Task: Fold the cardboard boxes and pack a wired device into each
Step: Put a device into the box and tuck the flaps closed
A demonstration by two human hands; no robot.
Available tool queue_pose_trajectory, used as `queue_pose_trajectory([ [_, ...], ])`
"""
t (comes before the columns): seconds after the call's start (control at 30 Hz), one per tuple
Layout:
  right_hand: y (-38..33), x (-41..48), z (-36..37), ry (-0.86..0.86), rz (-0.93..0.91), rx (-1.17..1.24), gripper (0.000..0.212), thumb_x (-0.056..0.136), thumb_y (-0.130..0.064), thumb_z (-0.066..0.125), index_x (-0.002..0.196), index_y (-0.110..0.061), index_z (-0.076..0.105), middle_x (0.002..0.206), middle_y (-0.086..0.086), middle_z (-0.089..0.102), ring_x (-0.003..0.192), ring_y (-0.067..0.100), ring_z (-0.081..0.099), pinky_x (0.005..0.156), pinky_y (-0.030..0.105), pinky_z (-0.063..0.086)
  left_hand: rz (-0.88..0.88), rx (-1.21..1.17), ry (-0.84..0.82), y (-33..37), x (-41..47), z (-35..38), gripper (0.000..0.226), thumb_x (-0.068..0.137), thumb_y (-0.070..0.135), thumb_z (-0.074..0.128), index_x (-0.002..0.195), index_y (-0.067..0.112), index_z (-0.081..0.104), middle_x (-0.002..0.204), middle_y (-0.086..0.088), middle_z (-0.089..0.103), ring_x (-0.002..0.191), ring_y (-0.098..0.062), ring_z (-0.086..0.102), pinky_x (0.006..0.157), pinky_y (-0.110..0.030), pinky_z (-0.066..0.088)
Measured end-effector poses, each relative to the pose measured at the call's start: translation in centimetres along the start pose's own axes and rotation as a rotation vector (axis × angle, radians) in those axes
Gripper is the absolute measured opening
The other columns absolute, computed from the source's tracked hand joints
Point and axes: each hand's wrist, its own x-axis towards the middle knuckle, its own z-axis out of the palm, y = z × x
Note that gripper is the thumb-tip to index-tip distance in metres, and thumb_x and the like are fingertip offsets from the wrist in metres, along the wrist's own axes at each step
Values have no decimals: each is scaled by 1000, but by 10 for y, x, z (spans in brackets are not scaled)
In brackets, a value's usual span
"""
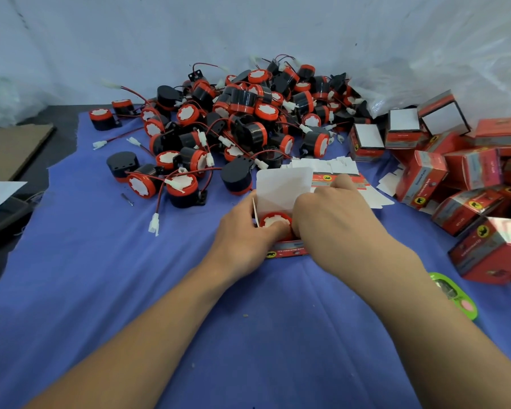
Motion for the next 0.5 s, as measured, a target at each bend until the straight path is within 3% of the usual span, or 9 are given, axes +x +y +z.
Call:
queue_pose_trajectory([
  [0.1, 7, 1, 0, -55, -29, 42, 48, 53, -7, 21, 78, -25, 58, 69, -4, 39, 78, 24, 45, 91, 35, 25, -1, 5, -9, 3, -2, -1, 52, 78, 40, 71, 129, 39, 63, 118, 18, 73, 105, -5, 69, 94, -42, 58],
  [0.17, 10, -1, 9, 16, -22, 69, 52, 58, -1, 31, 82, -27, 70, 73, -5, 54, 79, 23, 51, 92, 34, 29, 5, 11, -10, 4, -2, -1, 54, 76, 41, 69, 129, 39, 62, 118, 18, 72, 105, -5, 69, 94, -42, 58],
  [0.23, 11, -2, 18, 98, 66, 187, 41, 71, 0, 51, 82, -27, 79, 81, -3, 71, 81, 27, 59, 85, 34, 35, 6, 20, -4, 4, -2, -1, 55, 74, 43, 67, 129, 39, 62, 118, 18, 72, 105, -5, 68, 94, -40, 57],
  [0.33, 13, -1, 27, 215, 234, 383, 29, 75, -6, 71, 92, -27, 81, 81, 3, 76, 82, 33, 65, 71, 35, 43, -3, 20, -6, 5, -2, -1, 53, 74, 43, 68, 127, 39, 62, 115, 18, 73, 104, -3, 68, 92, -39, 58],
  [0.4, 10, -2, 32, 246, 235, 299, 24, 77, -11, 75, 91, -30, 81, 78, 0, 75, 79, 32, 64, 77, 36, 39, -2, 16, -5, 4, -2, 0, 50, 77, 40, 71, 126, 38, 63, 115, 18, 73, 104, -4, 68, 92, -40, 58],
  [0.5, 5, -2, 36, 212, 188, 73, 20, 82, -15, 66, 78, -32, 76, 77, -7, 74, 75, 20, 62, 91, 32, 25, 12, 13, -4, 2, -1, -1, 45, 87, 30, 75, 130, 37, 62, 118, 17, 72, 106, -5, 68, 93, -39, 58],
])
